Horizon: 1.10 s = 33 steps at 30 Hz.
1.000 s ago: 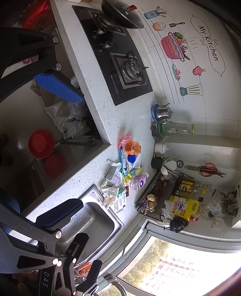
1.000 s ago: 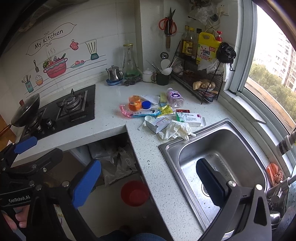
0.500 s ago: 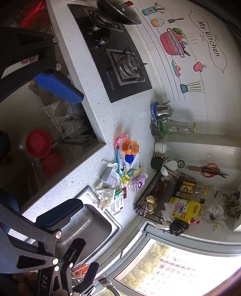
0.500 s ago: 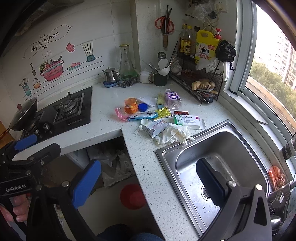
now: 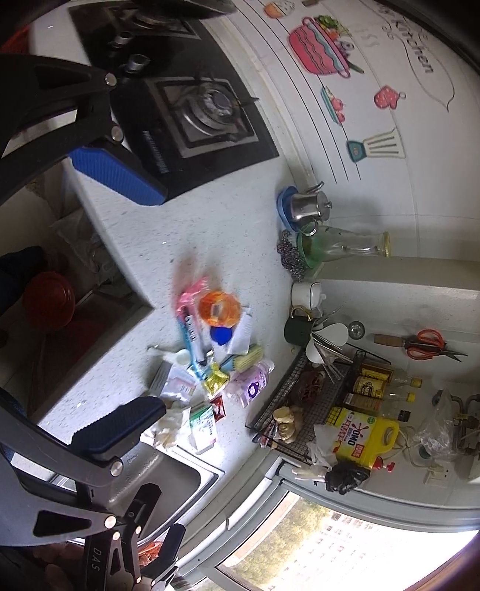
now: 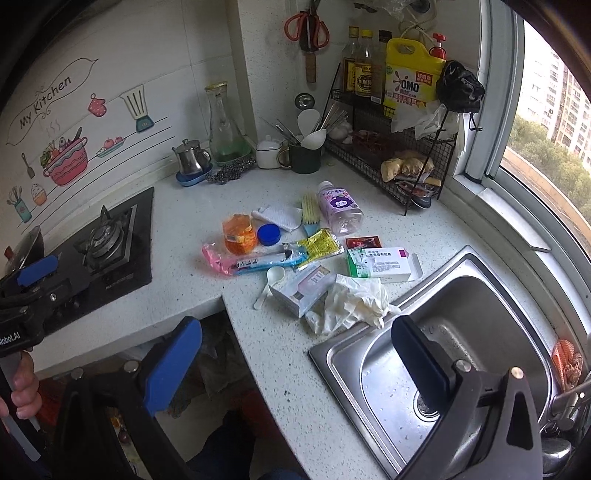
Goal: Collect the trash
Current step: 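Move the right tool to the orange plastic cup and grasp it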
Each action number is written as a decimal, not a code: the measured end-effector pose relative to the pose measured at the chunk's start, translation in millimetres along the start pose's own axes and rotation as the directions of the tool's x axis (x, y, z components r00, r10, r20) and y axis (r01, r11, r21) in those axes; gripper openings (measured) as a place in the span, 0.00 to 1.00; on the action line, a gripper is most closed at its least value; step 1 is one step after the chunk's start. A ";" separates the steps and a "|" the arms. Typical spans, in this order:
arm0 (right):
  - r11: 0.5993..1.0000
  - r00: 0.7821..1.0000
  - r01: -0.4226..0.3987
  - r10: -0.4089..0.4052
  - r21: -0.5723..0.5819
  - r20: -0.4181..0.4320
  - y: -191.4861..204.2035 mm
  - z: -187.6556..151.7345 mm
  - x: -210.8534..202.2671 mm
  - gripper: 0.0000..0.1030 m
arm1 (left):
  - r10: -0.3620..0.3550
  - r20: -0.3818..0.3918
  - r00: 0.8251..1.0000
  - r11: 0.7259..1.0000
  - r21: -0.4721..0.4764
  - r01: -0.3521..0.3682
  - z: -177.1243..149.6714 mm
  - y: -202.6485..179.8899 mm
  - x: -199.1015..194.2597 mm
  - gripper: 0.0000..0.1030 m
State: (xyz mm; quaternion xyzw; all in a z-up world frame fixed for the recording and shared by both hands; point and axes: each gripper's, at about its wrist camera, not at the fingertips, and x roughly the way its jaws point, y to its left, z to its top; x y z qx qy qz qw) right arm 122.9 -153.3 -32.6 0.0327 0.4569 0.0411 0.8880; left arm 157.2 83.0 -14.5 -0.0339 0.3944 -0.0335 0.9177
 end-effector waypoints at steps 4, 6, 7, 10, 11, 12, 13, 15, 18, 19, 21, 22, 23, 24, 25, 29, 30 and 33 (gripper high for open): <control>0.999 1.000 0.018 -0.017 0.034 -0.022 17.6 30.1 32.2 1.00 | -0.059 -0.051 0.997 0.997 0.037 0.061 36.2 24.2 41.0 1.00; 0.998 0.999 0.019 -0.017 0.055 -0.038 24.6 44.9 48.5 1.00 | -0.079 -0.073 0.994 0.995 0.054 0.083 51.3 34.5 59.1 1.00; 0.998 0.999 0.021 -0.018 0.065 -0.047 28.7 52.1 56.8 1.00 | -0.087 -0.083 0.993 0.994 0.066 0.092 57.2 38.8 67.1 1.00; 0.996 0.997 0.030 -0.023 0.086 -0.075 40.6 71.0 83.5 1.00 | -0.093 -0.121 0.988 0.989 0.108 0.106 77.6 54.9 98.9 1.00; 0.995 0.996 0.030 -0.022 0.095 -0.086 44.4 76.3 93.9 1.00 | -0.093 -0.132 0.987 0.987 0.116 0.109 81.8 59.7 107.7 1.00; 0.994 0.995 0.027 -0.017 0.103 -0.101 47.9 81.9 105.0 0.99 | -0.092 -0.148 0.985 0.986 0.122 0.110 85.9 65.8 118.1 1.00; 0.994 0.993 0.025 -0.011 0.111 -0.119 51.7 86.5 116.7 0.96 | -0.094 -0.165 0.982 0.985 0.128 0.116 90.2 71.9 128.7 1.00; 0.992 0.988 0.020 -0.001 0.123 -0.158 59.3 93.3 139.9 0.92 | -0.098 -0.210 0.973 0.982 0.141 0.129 97.3 83.8 151.7 1.00; 0.989 0.974 0.018 0.015 0.144 -0.226 70.5 97.5 173.8 0.86 | -0.091 -0.263 0.960 0.975 0.171 0.139 103.8 96.0 181.0 1.00; 0.989 0.969 0.019 0.019 0.149 -0.246 72.9 98.3 183.1 0.83 | -0.089 -0.280 0.956 0.974 0.177 0.143 105.3 99.8 190.1 1.00; 0.987 0.959 0.027 0.020 0.160 -0.283 77.4 100.2 201.4 0.82 | -0.092 -0.309 0.947 0.971 0.185 0.154 105.6 105.9 205.2 1.00; 0.985 0.954 0.031 0.021 0.168 -0.299 78.7 100.6 209.5 0.82 | -0.095 -0.324 0.941 0.969 0.189 0.162 105.2 108.7 213.3 1.00; 0.984 0.949 0.036 0.021 0.176 -0.313 79.7 100.8 217.0 0.82 | -0.097 -0.335 0.937 0.967 0.192 0.169 104.8 111.7 220.1 1.00; 0.982 0.945 0.044 0.018 0.182 -0.326 81.0 102.7 225.7 0.82 | -0.097 -0.348 0.932 0.964 0.198 0.175 104.0 113.2 227.1 1.00; 0.981 0.939 0.056 0.012 0.186 -0.343 81.0 102.1 233.1 0.82 | -0.097 -0.361 0.927 0.962 0.205 0.180 102.9 115.0 234.3 1.00; 0.972 0.911 0.075 0.025 0.224 -0.412 83.8 100.2 259.0 0.74 | -0.099 -0.395 0.913 0.953 0.226 0.201 103.3 120.1 258.5 1.00; 0.970 0.906 0.077 0.029 0.232 -0.423 83.5 99.9 262.9 0.73 | -0.100 -0.403 0.910 0.952 0.227 0.206 103.4 121.3 263.1 1.00; 0.967 0.897 0.100 0.015 0.236 -0.442 84.2 98.7 273.1 0.72 | -0.113 -0.417 0.902 0.946 0.231 0.225 103.8 126.4 273.7 1.00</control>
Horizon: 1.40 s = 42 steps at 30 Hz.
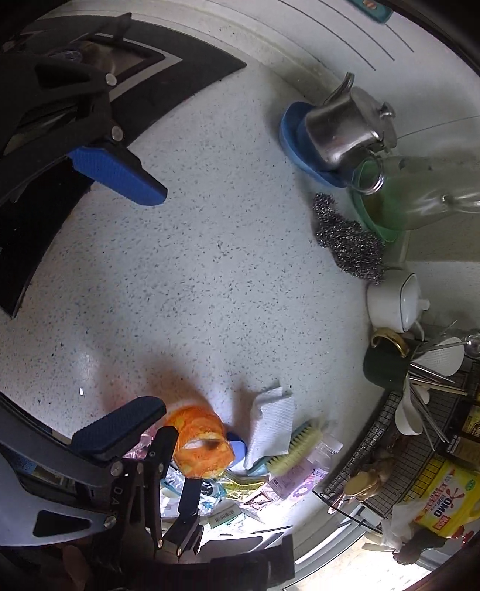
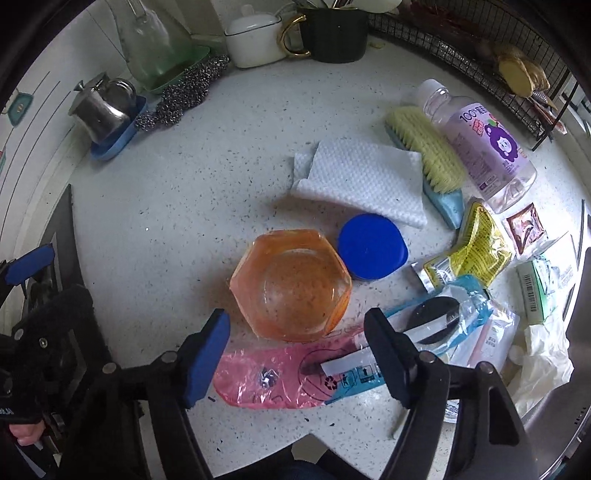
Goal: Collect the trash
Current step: 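Move the right tool to the orange plastic cup and grasp it, then grasp the pink toothbrush packet with the left tool while the right tool holds the orange cup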
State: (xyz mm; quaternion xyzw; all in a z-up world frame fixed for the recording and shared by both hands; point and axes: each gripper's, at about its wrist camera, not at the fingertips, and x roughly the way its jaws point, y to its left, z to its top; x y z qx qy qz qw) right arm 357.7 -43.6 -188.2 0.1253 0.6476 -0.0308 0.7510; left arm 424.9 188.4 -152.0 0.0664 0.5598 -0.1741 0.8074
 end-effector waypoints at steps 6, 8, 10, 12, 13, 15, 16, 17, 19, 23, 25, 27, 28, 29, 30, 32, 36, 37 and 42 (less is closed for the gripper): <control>0.999 0.999 0.039 -0.039 0.015 -0.014 0.5 9.6 11.3 0.63 | -0.009 -0.024 1.000 1.000 0.025 0.009 -1.5 8.6 13.7 1.00; 0.999 0.999 0.040 -0.040 0.015 -0.005 0.9 11.1 10.4 0.62 | -0.012 -0.029 1.000 1.000 0.018 0.013 -4.0 12.2 14.0 1.00; 0.999 0.999 0.038 -0.038 0.007 0.002 2.8 11.8 8.4 0.60 | -0.016 -0.027 1.000 1.000 0.010 0.016 -5.2 14.9 12.7 1.00; 0.999 0.999 0.032 -0.032 0.003 0.020 5.1 10.2 3.1 0.59 | -0.020 -0.021 1.000 1.000 0.004 0.020 -6.4 16.1 8.2 1.00; 1.000 0.999 0.018 -0.018 -0.001 0.040 5.9 9.3 -3.6 0.59 | -0.021 -0.014 1.000 1.000 0.004 0.021 -6.9 15.9 4.7 1.00; 1.000 0.996 0.006 -0.005 -0.015 0.092 8.3 2.5 -22.5 0.59 | -0.025 0.006 1.000 1.000 0.002 0.025 -6.9 13.4 -5.4 1.00; 1.000 0.993 0.009 -0.006 -0.024 0.119 8.9 1.6 -33.3 0.59 | -0.030 0.015 0.999 1.000 0.001 0.030 -6.3 11.4 -11.1 1.00; 1.000 0.990 0.008 -0.003 -0.030 0.140 9.3 -0.8 -44.9 0.59 | -0.038 0.025 0.999 0.999 0.002 0.038 -5.7 9.4 -16.2 1.00; 1.000 0.984 0.001 0.005 -0.030 0.178 5.6 -3.9 -67.8 0.59 | -0.054 0.046 0.997 0.999 0.007 0.053 -4.6 1.5 -27.1 1.00; 1.000 0.971 0.022 -0.022 0.002 0.239 -16.0 -13.8 -108.4 0.59 | -0.081 0.080 0.993 0.995 0.067 0.076 -2.5 -24.4 -40.9 1.00; 0.998 0.966 0.042 -0.051 0.041 0.252 -36.4 -18.6 -123.4 0.59 | -0.096 0.088 0.991 0.991 0.105 0.087 -0.8 -39.5 -41.4 1.00; 0.994 0.963 0.058 -0.079 0.088 0.258 -50.0 -27.4 -126.8 0.59 | -0.110 0.083 0.990 0.985 0.146 0.097 2.1 -55.3 -38.7 1.00; 0.991 0.962 0.065 -0.092 0.114 0.255 -58.9 -30.6 -126.2 0.59 | -0.121 0.074 0.990 0.980 0.168 0.107 3.3 -63.9 -36.0 1.00; 0.987 0.962 0.071 -0.105 0.142 0.250 -65.2 -37.5 -126.9 0.59 | -0.132 0.066 0.989 0.975 0.187 0.118 4.8 -72.6 -33.5 1.00; 0.983 0.963 0.074 -0.114 0.167 0.244 -71.1 -39.0 -122.5 0.59 | -0.144 0.058 0.988 0.970 0.205 0.129 5.3 -79.6 -31.1 1.00; 0.975 0.964 0.083 -0.131 0.207 0.232 -80.9 -46.0 -122.2 0.59 | -0.167 0.034 0.985 0.956 0.249 0.153 8.1 -95.5 -22.4 1.00; 0.957 0.965 0.103 -0.162 0.271 0.205 -95.7 -60.2 -120.5 0.59 | -0.180 -0.019 0.983 0.931 0.320 0.177 10.9 -120.4 -3.6 1.00; 0.953 0.965 0.108 -0.169 0.284 0.200 -99.7 -63.2 -120.4 0.59 | -0.187 -0.032 0.982 0.923 0.336 0.186 11.2 -126.3 0.6 1.00; 0.929 0.966 0.118 -0.188 0.350 0.175 -117.0 -77.3 -115.5 0.59 | -0.198 -0.090 0.976 0.877 0.428 0.217 7.2 -158.2 29.2 1.00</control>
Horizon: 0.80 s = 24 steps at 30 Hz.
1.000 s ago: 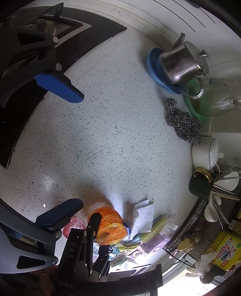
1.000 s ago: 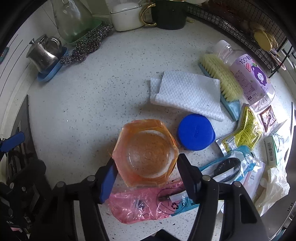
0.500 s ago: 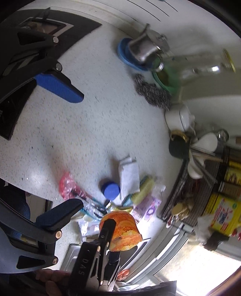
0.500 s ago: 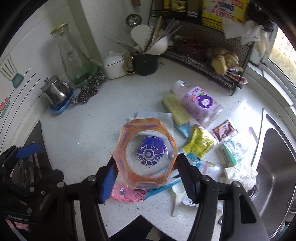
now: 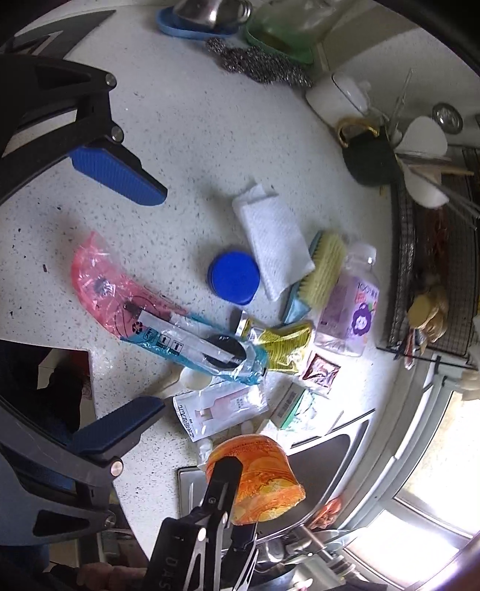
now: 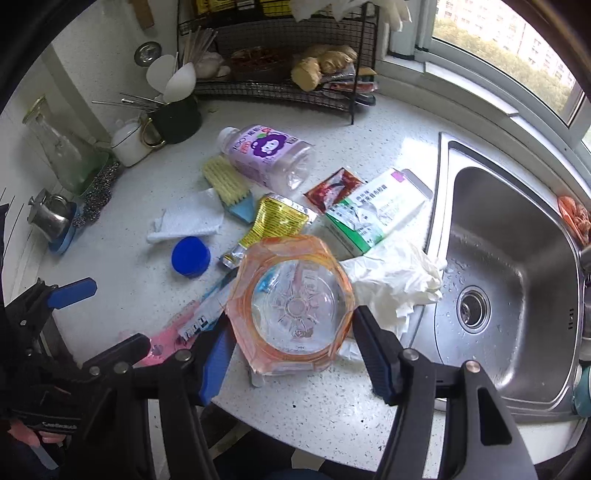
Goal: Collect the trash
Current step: 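Grasp the pink toothbrush packet with the left tool while the right tool holds the orange cup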
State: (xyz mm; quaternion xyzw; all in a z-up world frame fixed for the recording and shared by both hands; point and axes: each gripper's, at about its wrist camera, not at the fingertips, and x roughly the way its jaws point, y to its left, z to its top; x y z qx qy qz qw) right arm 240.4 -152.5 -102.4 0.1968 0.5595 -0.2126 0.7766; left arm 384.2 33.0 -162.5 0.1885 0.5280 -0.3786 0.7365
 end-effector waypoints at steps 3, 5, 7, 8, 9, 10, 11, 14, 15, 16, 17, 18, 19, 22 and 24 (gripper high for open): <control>1.000 1.000 0.011 -0.011 0.026 -0.025 -8.2 -6.0 7.4 0.59 | -0.005 -0.037 0.999 0.999 0.041 0.006 4.3 -7.4 21.7 1.00; 0.999 0.999 0.016 -0.014 0.045 -0.042 -12.5 -8.8 12.6 0.59 | 0.014 -0.055 0.998 0.997 0.072 -0.010 5.7 -10.5 34.6 0.99; 0.998 0.998 0.022 -0.018 0.059 -0.060 -13.8 -10.2 19.2 0.59 | 0.044 -0.072 0.996 0.995 0.097 -0.037 6.7 -10.9 45.1 0.98; 0.998 0.998 0.022 -0.018 0.064 -0.068 -14.6 -10.8 21.5 0.59 | 0.039 -0.083 0.996 0.994 0.101 -0.031 7.1 -9.9 49.7 0.96; 0.997 0.997 0.025 -0.020 0.070 -0.072 -14.3 -11.4 23.3 0.59 | 0.023 -0.091 0.996 0.995 0.098 -0.014 7.7 -8.5 53.8 0.95; 0.997 0.997 0.026 -0.021 0.072 -0.076 -13.6 -11.2 25.4 0.59 | 0.011 -0.098 0.995 0.995 0.097 -0.001 8.3 -7.1 57.8 0.94; 0.997 0.997 0.028 -0.023 0.070 -0.080 -12.6 -11.1 27.6 0.59 | 0.008 -0.104 0.995 0.995 0.099 0.003 7.9 -6.2 61.2 0.93; 0.997 0.996 0.031 -0.024 0.072 -0.086 -9.4 -10.3 33.8 0.59 | 0.015 -0.126 0.992 0.994 0.109 -0.001 7.7 -4.4 74.1 0.89; 0.997 0.996 0.030 -0.023 0.074 -0.087 -8.7 -10.2 35.0 0.59 | 0.012 -0.133 0.991 0.994 0.112 0.003 7.2 -4.5 76.9 0.88; 0.997 0.996 0.031 -0.024 0.075 -0.086 -8.1 -10.3 35.7 0.59 | 0.005 -0.137 0.991 0.993 0.115 0.011 6.6 -4.5 79.4 0.85; 0.997 0.996 0.032 -0.026 0.075 -0.087 -7.6 -10.0 36.4 0.59 | 0.000 -0.140 0.990 0.993 0.118 0.017 5.9 -5.5 82.9 0.83; 0.996 0.996 0.034 -0.027 0.077 -0.087 -7.7 -9.7 37.1 0.59 | 0.011 -0.132 0.991 0.992 0.130 0.006 5.1 -7.5 84.1 0.82; 0.996 0.996 0.034 -0.027 0.079 -0.088 -7.7 -10.0 37.6 0.59 | 0.022 -0.130 0.991 0.990 0.144 -0.003 4.3 -9.7 84.9 0.80; 0.996 0.997 0.016 -0.009 0.086 -0.079 -8.5 -11.4 34.8 0.59 | 0.054 -0.111 0.992 0.980 0.194 -0.031 1.4 -18.4 84.2 0.59; 0.996 0.997 0.015 -0.009 0.087 -0.077 -9.4 -12.0 33.7 0.59 | 0.046 -0.109 0.993 0.979 0.203 -0.023 1.1 -22.3 82.4 0.43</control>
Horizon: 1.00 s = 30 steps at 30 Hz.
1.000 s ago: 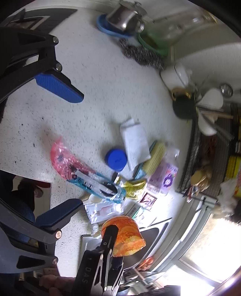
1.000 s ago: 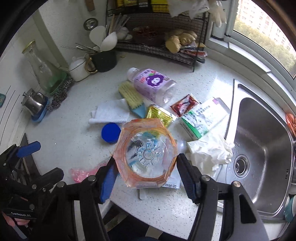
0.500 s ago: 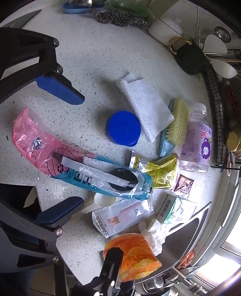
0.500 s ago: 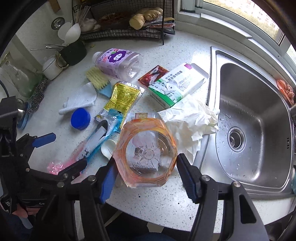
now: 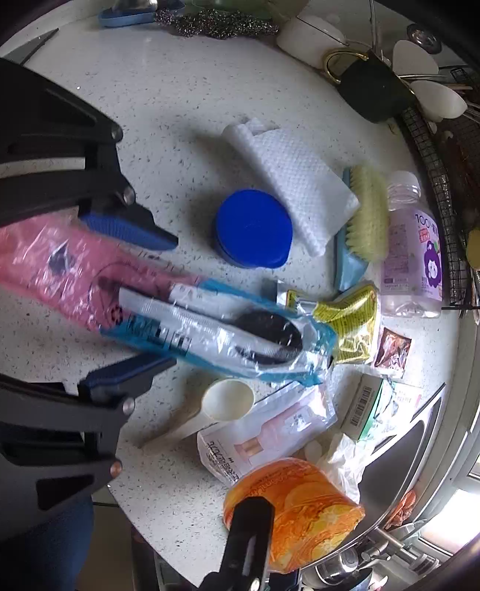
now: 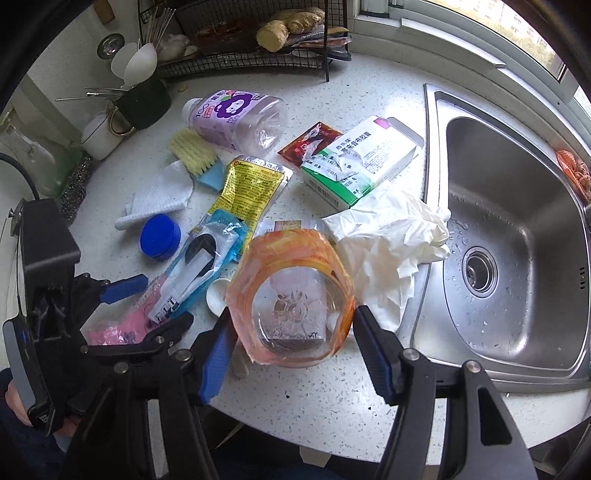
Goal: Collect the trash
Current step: 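Grasp the pink toothbrush packet with the left tool while the right tool holds the orange cup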
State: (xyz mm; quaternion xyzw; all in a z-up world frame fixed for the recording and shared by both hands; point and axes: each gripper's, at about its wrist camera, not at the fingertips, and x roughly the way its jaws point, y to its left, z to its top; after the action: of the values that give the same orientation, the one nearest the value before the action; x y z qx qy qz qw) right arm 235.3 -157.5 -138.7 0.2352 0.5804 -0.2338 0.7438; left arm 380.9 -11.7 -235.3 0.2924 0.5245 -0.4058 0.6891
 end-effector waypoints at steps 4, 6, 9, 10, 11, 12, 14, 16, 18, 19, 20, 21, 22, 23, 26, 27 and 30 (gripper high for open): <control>1.000 1.000 0.003 -0.003 -0.002 0.003 -1.8 0.6 -2.4 0.59 | -0.030 0.009 1.000 0.999 -0.024 0.030 -0.4 -4.3 -2.9 0.16; 1.000 1.000 0.000 0.000 -0.011 0.012 -1.8 0.8 -6.3 0.59 | -0.030 0.021 0.999 0.999 -0.045 0.031 -2.7 -3.9 -8.5 0.13; 0.999 1.000 -0.002 0.003 -0.033 0.031 0.0 0.7 -14.5 0.59 | -0.047 0.057 0.997 0.995 -0.083 0.051 -6.3 -1.8 -24.3 0.12; 0.999 0.999 -0.006 0.008 -0.041 0.037 0.5 0.5 -17.7 0.59 | -0.047 0.067 0.997 0.994 -0.096 0.054 -7.8 -0.1 -31.3 0.12; 0.999 0.999 -0.009 0.012 -0.051 0.044 1.2 0.1 -21.2 0.59 | -0.036 0.079 0.996 0.993 -0.113 0.044 -7.9 1.3 -38.7 0.11; 0.998 0.999 -0.015 0.018 -0.061 0.050 1.5 0.0 -24.8 0.59 | -0.022 0.089 0.996 0.991 -0.132 0.034 -8.7 2.7 -46.7 0.11; 0.995 0.997 -0.033 0.039 -0.089 0.068 2.8 -0.8 -33.6 0.59 | 0.002 0.114 0.994 0.985 -0.171 0.018 -12.0 7.3 -63.3 0.11; 0.992 0.994 -0.049 0.060 -0.119 0.090 3.9 -2.5 -44.0 0.59 | 0.022 0.139 0.990 0.977 -0.214 0.008 -11.9 12.5 -82.2 0.11; 0.985 0.991 -0.068 0.085 -0.156 0.104 4.6 -5.5 -52.0 0.59 | 0.047 0.175 0.983 0.967 -0.254 -0.002 -20.1 8.8 -104.0 0.11; 0.981 0.989 -0.076 0.097 -0.177 0.111 5.3 -7.4 -56.4 0.59 | 0.061 0.188 0.980 0.962 -0.272 -0.008 -23.4 5.6 -111.7 0.11; 0.976 0.987 -0.084 0.110 -0.201 0.118 5.9 -9.8 -60.1 0.59 | 0.083 0.193 0.978 0.956 -0.292 -0.023 -29.4 5.8 -122.2 0.11; 0.970 0.985 -0.090 0.120 -0.225 0.123 6.9 -12.0 -63.9 0.59 | 0.111 0.193 0.975 0.949 -0.313 -0.046 -36.2 1.9 -129.8 0.11; 0.964 0.983 -0.094 0.129 -0.248 0.129 6.5 -15.3 -67.8 0.59 | 0.132 0.193 0.972 0.939 -0.337 -0.061 -44.1 -2.5 -135.8 0.11; 0.959 0.981 -0.101 0.140 -0.265 0.131 5.7 -18.6 -71.4 0.59 | 0.147 0.194 0.970 0.931 -0.359 -0.069 -51.1 -6.0 -144.0 0.11; 0.936 0.973 -0.135 0.187 -0.325 0.133 3.3 -31.4 -84.8 0.59 | 0.173 0.199 0.965 0.901 -0.427 -0.073 -72.2 -28.9 -164.6 0.11; 0.925 0.970 -0.145 0.203 -0.350 0.135 2.7 -37.1 -89.1 0.59 | 0.183 0.200 0.963 0.892 -0.445 -0.077 -78.1 -35.0 -168.0 0.11; 0.894 0.959 -0.188 0.257 -0.407 0.121 -2.5 -56.6 -100.1 0.59 | 0.232 0.187 0.955 0.863 -0.492 -0.113 -97.3 -61.7 -177.7 0.11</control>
State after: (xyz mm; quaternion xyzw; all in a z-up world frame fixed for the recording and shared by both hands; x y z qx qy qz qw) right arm 169.4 -116.8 -53.7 0.1261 0.5183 -0.0457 0.8446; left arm 258.7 83.0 -90.4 0.1092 0.4925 -0.2331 0.8314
